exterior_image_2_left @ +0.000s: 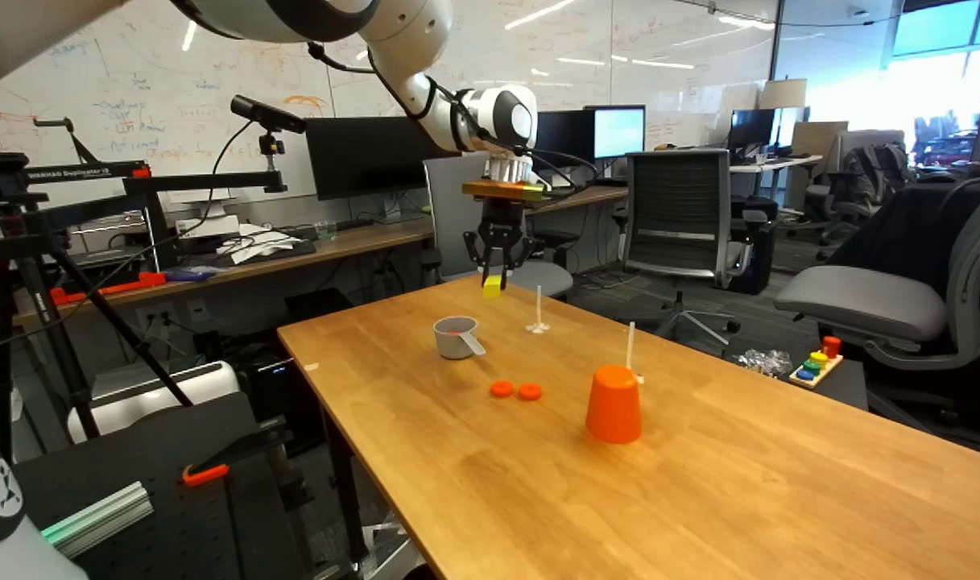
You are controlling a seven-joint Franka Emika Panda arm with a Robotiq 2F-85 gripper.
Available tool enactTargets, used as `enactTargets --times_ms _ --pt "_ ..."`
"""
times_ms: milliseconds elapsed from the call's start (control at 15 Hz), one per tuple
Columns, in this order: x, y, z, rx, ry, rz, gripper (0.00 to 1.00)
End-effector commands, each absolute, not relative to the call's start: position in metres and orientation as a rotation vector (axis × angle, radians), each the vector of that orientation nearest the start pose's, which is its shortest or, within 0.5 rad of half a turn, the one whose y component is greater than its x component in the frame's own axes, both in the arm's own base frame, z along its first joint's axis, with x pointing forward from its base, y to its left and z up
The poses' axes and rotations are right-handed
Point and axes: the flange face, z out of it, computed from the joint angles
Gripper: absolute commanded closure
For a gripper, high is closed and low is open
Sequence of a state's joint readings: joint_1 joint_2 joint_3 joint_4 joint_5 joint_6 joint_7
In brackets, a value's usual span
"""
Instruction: Get the orange, yellow and green blocks from the table and put them in the gray pot
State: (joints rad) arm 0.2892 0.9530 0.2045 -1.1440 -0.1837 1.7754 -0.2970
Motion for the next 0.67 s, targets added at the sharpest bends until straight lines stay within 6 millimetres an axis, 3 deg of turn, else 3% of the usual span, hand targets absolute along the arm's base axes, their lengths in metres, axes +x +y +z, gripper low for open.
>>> enactTargets --times_ms 0,333,600 --pt "0.662 0.321 0.214 -2.816 -1.253 0.450 0.88" --pt "0.649 0.344 0.199 -2.726 -1.248 0.463 0.88" --pt "0.642 0.348 0.180 -2.694 -1.237 0.505 0.88"
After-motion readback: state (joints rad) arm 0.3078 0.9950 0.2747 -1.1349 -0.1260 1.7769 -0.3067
